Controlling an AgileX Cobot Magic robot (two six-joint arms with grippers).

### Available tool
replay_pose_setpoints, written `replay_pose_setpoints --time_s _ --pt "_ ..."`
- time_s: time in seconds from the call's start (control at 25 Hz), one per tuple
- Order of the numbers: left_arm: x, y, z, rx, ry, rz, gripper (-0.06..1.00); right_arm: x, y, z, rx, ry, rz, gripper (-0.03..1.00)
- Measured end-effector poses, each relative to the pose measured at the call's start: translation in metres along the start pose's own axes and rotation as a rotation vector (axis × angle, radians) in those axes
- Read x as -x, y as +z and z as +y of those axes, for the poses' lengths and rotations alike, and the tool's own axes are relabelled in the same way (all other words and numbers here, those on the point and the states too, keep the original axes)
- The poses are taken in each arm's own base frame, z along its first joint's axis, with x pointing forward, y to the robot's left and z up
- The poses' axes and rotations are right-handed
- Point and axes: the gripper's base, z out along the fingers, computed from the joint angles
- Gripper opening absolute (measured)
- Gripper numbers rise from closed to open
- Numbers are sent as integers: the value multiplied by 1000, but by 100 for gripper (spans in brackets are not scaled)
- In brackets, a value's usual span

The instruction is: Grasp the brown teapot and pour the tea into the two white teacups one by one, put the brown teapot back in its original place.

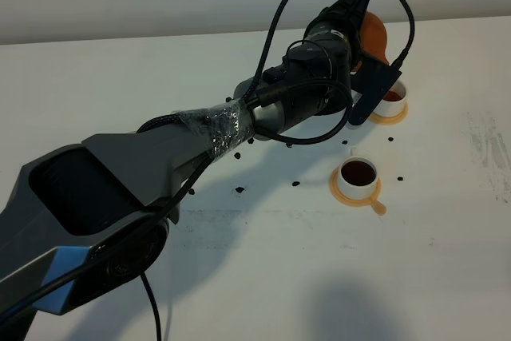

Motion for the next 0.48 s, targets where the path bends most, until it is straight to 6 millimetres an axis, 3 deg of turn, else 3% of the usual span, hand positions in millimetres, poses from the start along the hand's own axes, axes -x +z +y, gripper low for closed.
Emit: replay_pose_setpoints --time_s 0.48 --pt "0 0 1 11 19 4 12 0 0 0 0 0 0 47"
